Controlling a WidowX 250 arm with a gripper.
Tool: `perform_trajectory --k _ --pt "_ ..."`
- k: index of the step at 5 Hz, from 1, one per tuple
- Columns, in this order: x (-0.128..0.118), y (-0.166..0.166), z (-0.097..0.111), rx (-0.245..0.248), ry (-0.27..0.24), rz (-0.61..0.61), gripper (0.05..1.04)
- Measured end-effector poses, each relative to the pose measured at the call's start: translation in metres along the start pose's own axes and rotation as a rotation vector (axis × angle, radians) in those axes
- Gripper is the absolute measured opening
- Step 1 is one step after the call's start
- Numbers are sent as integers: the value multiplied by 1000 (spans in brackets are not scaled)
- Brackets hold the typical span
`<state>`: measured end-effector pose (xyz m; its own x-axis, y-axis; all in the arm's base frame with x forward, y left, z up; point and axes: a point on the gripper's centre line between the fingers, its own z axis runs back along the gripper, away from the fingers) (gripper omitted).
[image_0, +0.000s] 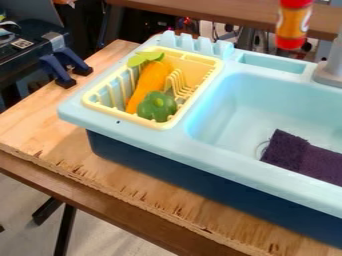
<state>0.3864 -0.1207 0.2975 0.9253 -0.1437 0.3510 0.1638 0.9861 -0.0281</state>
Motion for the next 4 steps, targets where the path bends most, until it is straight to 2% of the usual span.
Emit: perform_trajectory --k 1,2,3,4 --pt "-6 -21 -10 -35 29 -50 332" --pt "-22 -35 -44 -56 112 -74 332" --pt "-36 -46 -67 -86 173 -96 332" --pt "-41 -55 -87 -98 224 -138 332"
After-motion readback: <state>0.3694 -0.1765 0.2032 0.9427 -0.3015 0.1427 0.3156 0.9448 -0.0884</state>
